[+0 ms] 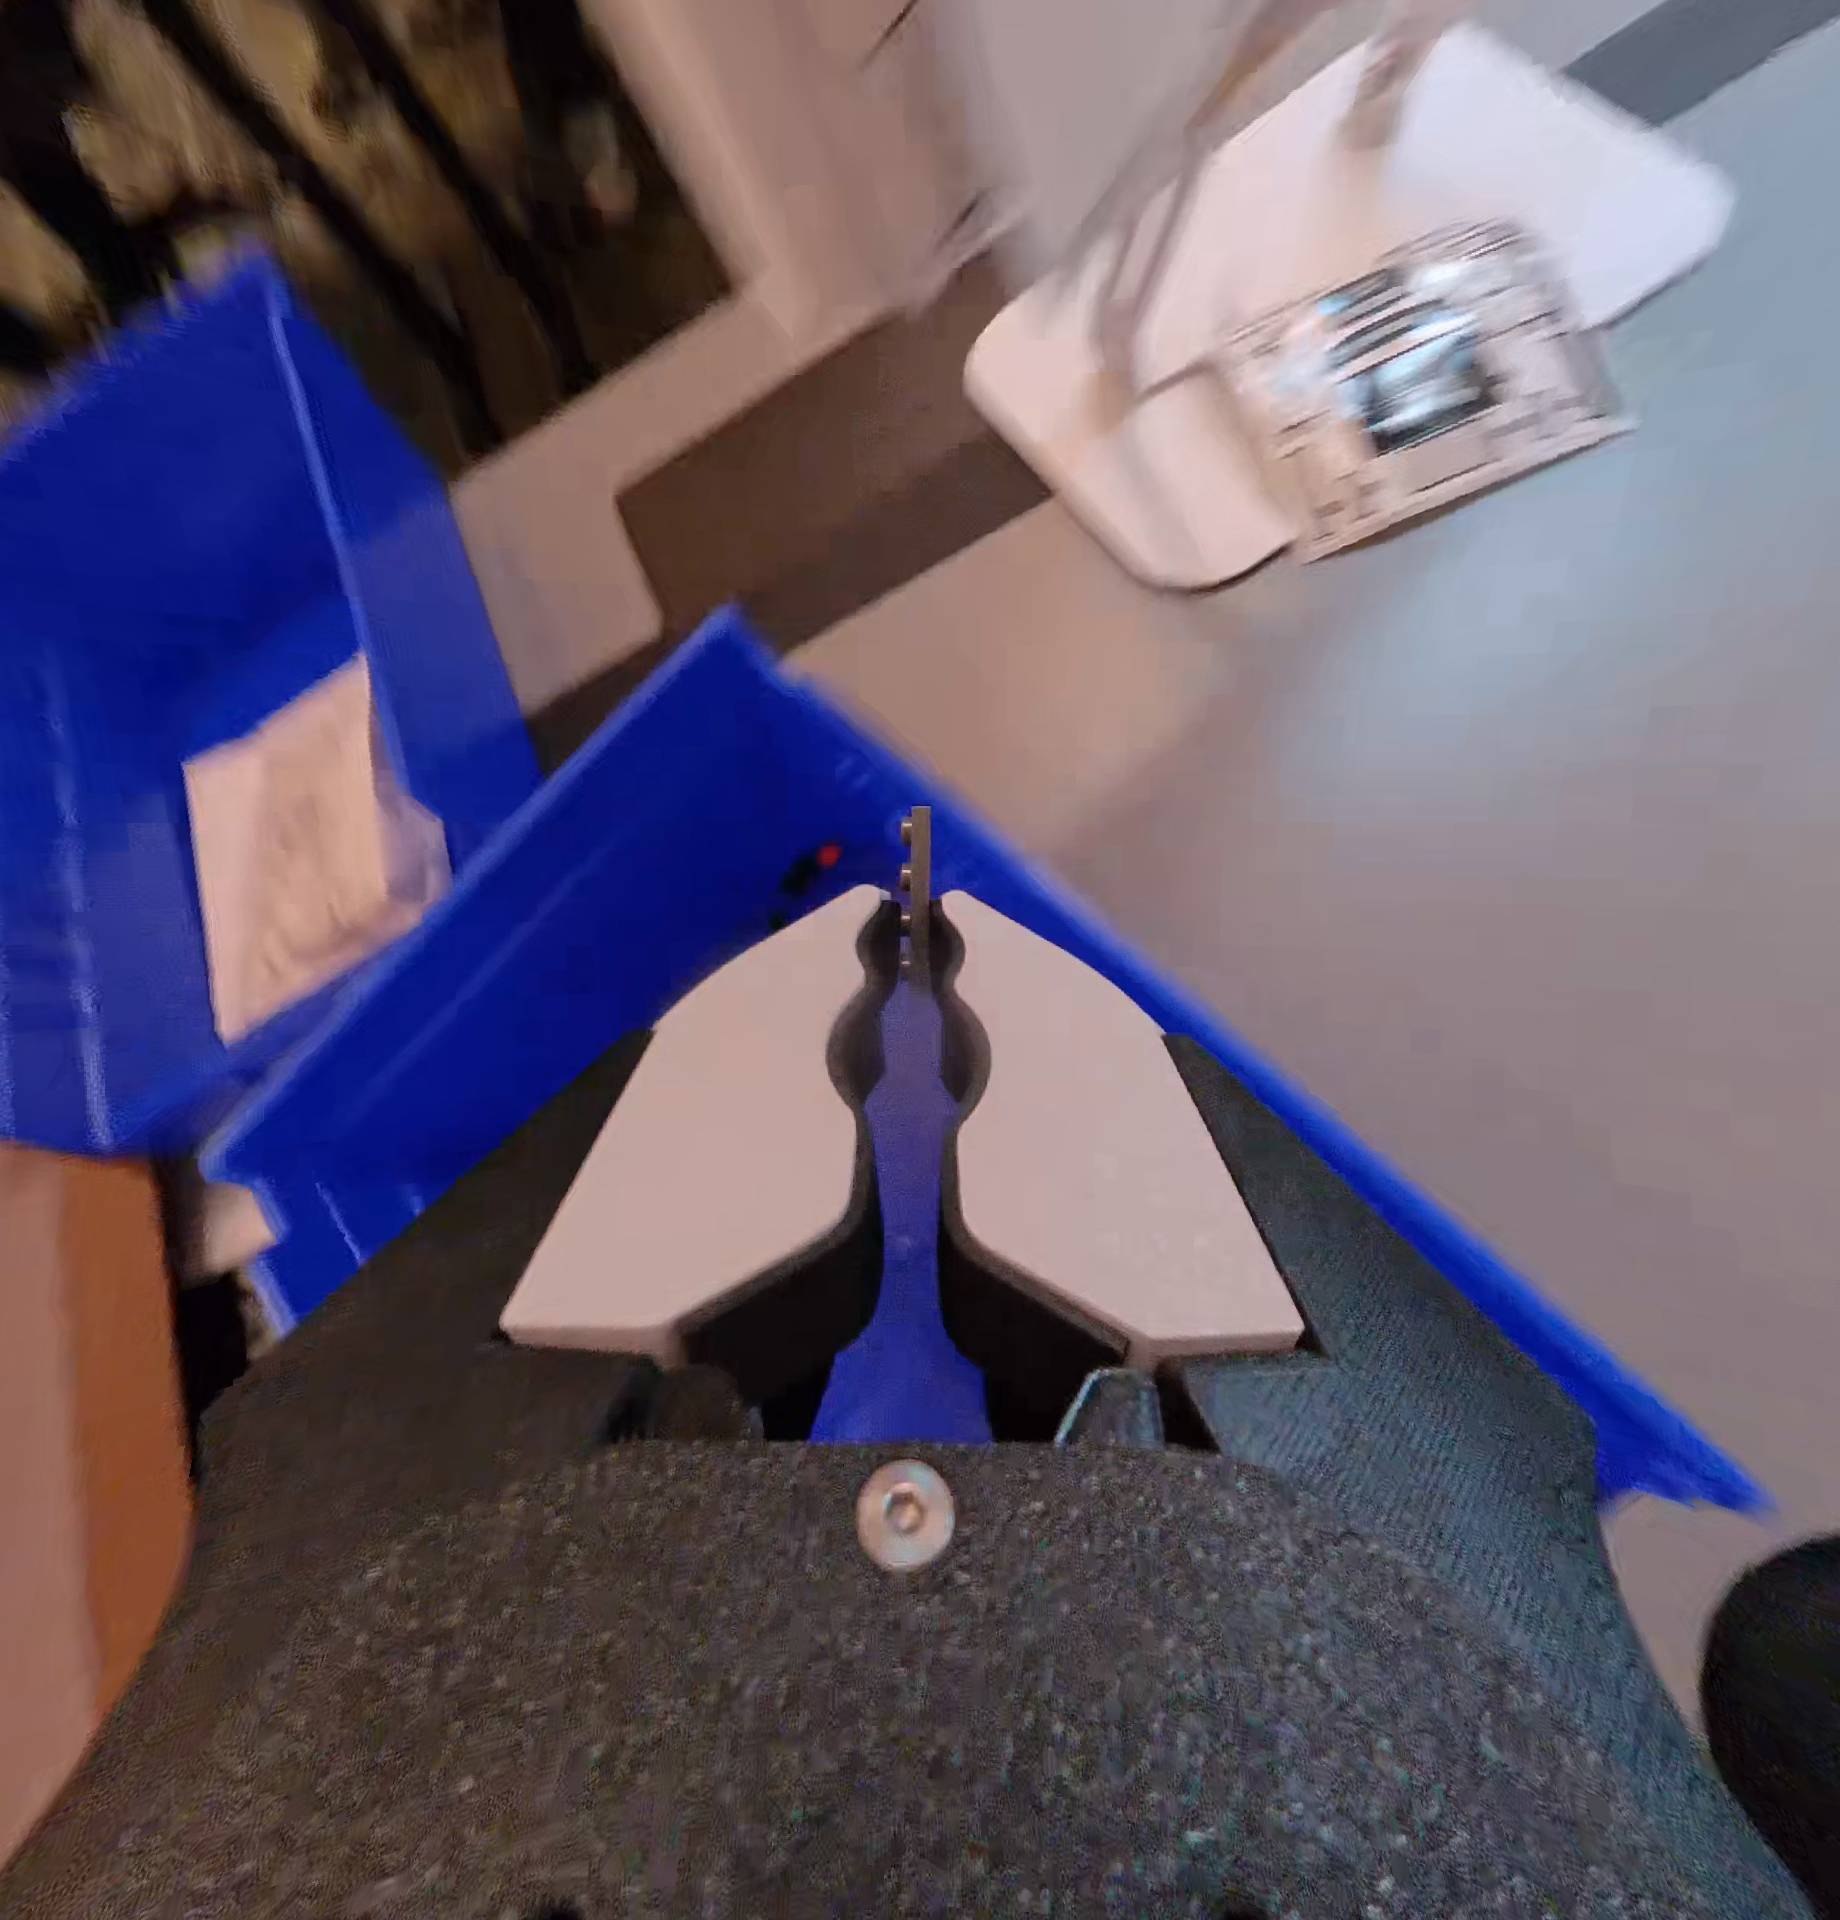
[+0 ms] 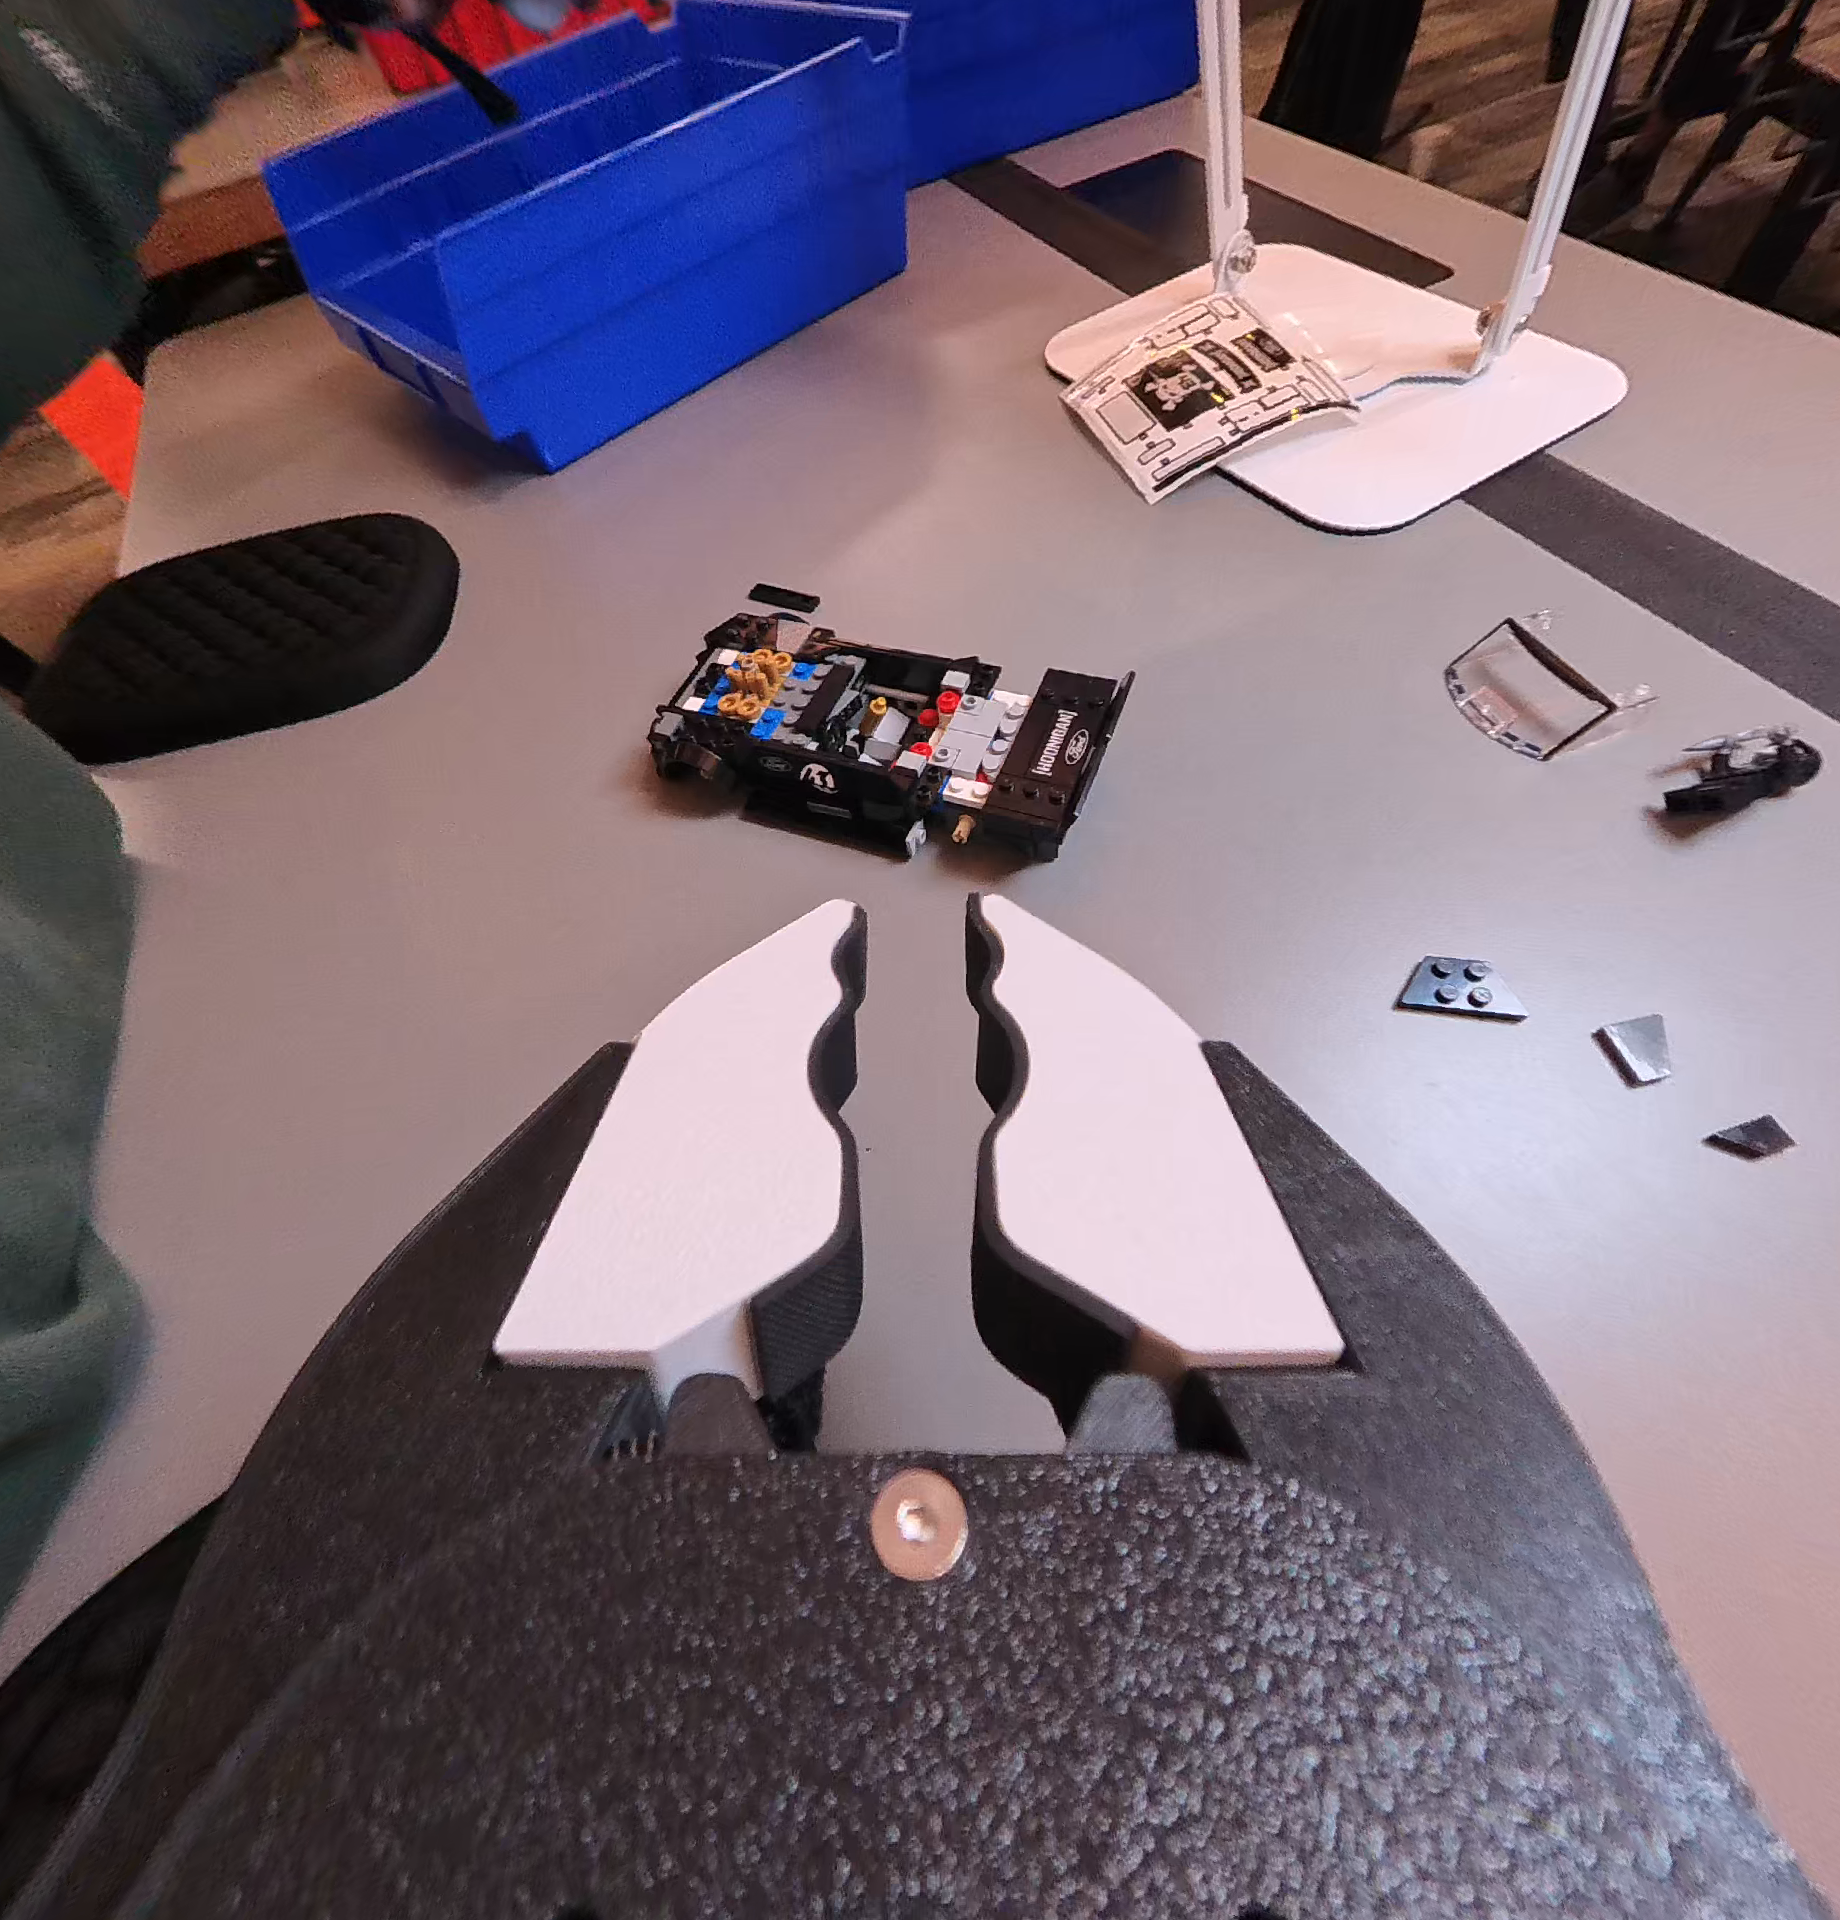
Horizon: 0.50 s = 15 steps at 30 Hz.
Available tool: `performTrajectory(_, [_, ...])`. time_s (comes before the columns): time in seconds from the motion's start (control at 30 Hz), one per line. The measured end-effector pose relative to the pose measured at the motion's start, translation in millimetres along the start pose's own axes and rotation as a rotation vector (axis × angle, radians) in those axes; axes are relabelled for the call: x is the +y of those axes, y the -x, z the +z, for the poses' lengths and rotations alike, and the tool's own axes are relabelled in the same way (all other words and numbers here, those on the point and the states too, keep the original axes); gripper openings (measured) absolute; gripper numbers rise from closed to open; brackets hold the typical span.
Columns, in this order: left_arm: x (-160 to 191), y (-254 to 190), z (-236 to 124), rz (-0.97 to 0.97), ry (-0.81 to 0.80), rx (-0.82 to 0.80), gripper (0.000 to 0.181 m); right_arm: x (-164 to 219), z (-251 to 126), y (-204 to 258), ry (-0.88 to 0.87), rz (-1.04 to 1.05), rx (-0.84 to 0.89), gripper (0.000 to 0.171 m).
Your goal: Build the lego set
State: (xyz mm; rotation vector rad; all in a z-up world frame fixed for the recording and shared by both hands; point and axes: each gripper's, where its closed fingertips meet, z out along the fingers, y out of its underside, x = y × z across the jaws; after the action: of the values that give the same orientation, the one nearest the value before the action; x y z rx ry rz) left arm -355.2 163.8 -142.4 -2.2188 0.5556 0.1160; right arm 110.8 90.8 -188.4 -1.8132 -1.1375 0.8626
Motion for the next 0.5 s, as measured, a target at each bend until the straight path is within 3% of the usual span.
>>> performTrajectory(0.1, [-35.6, -73.9, -34.0, 0.198, -0.073, 0.06, 0.005, -2.6, 2.5, 0.1, -0.024, 0.012, 0.015, 0.018])
performTrajectory(0.2, [-42.0, -160.0, -43.7, 0.398, -0.103, 0.121, 0.005, -4.4, 7.9, 5.4, -0.043, 0.02, 0.018, 0.018])
performTrajectory(0.3, [-14.5, -222.4, -18.6, 0.553, -0.049, 0.118, 0.005, -2.6, 11.9, 14.0, -0.045, 0.012, 0.019, 0.018])
performTrajectory(0.37, [12.0, -239.9, 7.7, 0.636, 0.021, 0.081, 0.005, -0.3, 11.6, 19.2, -0.043, 0.012, 0.02, 0.018])
performTrajectory(0.5, [44.6, -265.5, 36.0, 0.626, 0.093, 0.156, 0.005, 7.4, 5.6, 24.3, -0.029, 0.025, 0.04, 0.018])
